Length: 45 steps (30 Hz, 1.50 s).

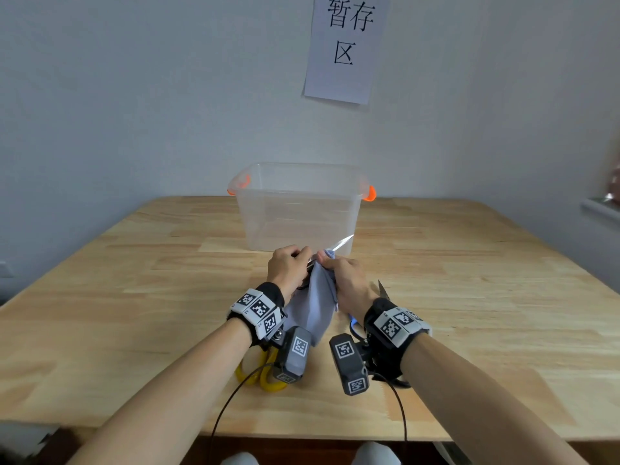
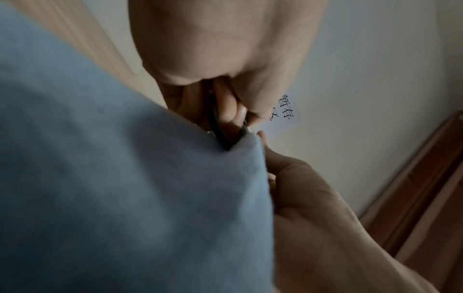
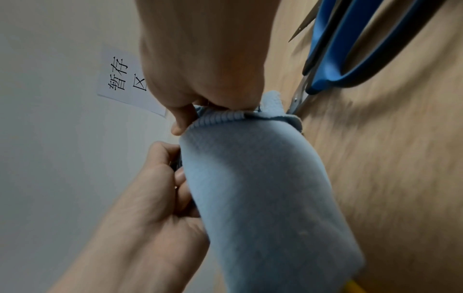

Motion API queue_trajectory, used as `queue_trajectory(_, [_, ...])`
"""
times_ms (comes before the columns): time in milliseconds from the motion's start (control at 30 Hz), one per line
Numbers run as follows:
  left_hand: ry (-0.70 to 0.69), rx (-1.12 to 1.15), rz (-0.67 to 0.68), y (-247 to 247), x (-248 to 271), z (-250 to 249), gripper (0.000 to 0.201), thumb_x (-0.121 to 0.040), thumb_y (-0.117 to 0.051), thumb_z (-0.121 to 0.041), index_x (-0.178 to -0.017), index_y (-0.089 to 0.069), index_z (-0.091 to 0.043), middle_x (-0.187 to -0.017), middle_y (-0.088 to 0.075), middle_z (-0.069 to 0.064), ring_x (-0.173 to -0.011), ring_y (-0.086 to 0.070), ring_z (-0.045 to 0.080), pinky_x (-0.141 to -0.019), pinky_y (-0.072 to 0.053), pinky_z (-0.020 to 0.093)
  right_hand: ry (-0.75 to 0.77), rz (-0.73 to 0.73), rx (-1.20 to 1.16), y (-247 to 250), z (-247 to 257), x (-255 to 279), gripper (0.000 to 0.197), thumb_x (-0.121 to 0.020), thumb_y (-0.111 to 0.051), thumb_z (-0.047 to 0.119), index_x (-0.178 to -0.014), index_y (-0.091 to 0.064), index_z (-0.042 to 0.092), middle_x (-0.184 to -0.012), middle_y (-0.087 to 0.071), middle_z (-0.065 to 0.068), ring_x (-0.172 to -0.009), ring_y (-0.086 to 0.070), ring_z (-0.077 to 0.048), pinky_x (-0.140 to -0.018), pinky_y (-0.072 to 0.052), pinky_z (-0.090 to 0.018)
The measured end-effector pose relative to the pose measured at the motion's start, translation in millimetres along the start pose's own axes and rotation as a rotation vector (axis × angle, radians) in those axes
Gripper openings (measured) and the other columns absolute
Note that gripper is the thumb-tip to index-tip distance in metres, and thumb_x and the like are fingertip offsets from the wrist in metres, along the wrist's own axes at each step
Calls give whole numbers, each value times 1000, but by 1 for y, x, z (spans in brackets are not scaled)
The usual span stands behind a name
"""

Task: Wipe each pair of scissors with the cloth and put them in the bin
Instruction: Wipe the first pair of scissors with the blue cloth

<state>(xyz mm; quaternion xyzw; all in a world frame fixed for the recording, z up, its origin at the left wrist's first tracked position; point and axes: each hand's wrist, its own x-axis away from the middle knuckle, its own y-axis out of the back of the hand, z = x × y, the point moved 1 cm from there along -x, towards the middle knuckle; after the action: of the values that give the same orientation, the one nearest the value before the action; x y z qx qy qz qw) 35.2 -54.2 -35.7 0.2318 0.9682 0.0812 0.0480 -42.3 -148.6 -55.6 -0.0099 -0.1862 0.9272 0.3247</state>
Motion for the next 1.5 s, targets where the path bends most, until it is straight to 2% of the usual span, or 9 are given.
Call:
queue_trajectory(133, [-3, 6, 15, 6, 0, -1, 31, -92, -56, -17, -64, -42, -13, -56, -35, 1, -48, -34, 18, -39, -28, 19, -29, -80, 22, -2, 1, -7, 23, -86, -76, 21, -78, -73, 0, -85, -72, -23, -79, -71, -33, -82, -57, -50])
queue_trajectory(333, [26, 42, 26, 10, 4, 3, 35, -91, -57, -14, -62, -38, -14, -56, -32, 0, -44, -34, 17, -40, -24, 21, -17, -112, -8, 3, 7, -15, 21, -89, -70, 12, -73, -70, -2, -74, -71, -19, -68, -68, -29, -67, -56, -35])
queue_trajectory(500, [44, 72, 40, 9, 5, 3, 36, -92, -56, -13, -61, -38, -15, -55, -33, 0, -43, -32, 16, -40, -23, 22, -29, -126, -34, 7, 12, -15, 22, -91, -67, 9, -71, -70, 0, -70, -71, -16, -61, -68, -25, -63, -55, -34])
queue_trajectory(800, [43, 73, -49, 11, 0, 1, 31, -93, -54, -16, -63, -46, -12, -52, -37, -1, -43, -35, 16, -39, -26, 20, -41, -70, 142, -10, 0, -8, 30, -87, -74, 34, -86, -77, 4, -88, -74, -20, -85, -69, -31, -88, -56, -47])
queue_trajectory(967, [47, 65, -22, 11, 0, 0, 31, -94, -52, -16, -64, -46, -12, -50, -38, -3, -42, -34, 13, -38, -26, 21, -54, -51, 118, -13, 8, -7, 18, -88, -73, 18, -80, -73, 2, -75, -74, -11, -70, -71, -21, -68, -58, -34])
queue_trajectory(1133, [78, 40, -19, 12, 4, 8, 30, -92, -54, -18, -64, -45, -14, -52, -38, -3, -40, -36, 13, -41, -26, 21, -8, -69, 98, 1, 14, -14, 23, -93, -65, 17, -86, -76, -2, -90, -74, -20, -86, -69, -31, -85, -57, -41])
queue_trajectory(1300, [93, 41, -46, 10, 2, 7, 24, -92, -53, -18, -69, -50, -11, -53, -39, 0, -40, -35, 13, -37, -26, 20, -109, -132, 282, -5, -4, -17, 41, -67, -83, 48, -82, -76, 10, -85, -77, -11, -91, -71, -31, -88, -58, -49])
queue_trajectory(1433, [89, 51, -18, 9, 3, 2, 19, -93, -51, -18, -77, -53, -9, -55, -38, 0, -40, -34, 13, -38, -25, 20, -78, -104, 262, -5, 14, -12, 22, -86, -75, 21, -83, -71, 0, -80, -73, -11, -76, -69, -22, -65, -54, -31])
queue_trajectory(1500, [80, 45, -13, 9, 3, 1, 18, -92, -52, -18, -77, -52, -9, -56, -38, 1, -41, -34, 14, -40, -24, 21, -22, -119, 209, 1, 22, -15, 21, -90, -70, 17, -89, -75, -3, -87, -75, -12, -80, -68, -23, -66, -53, -29])
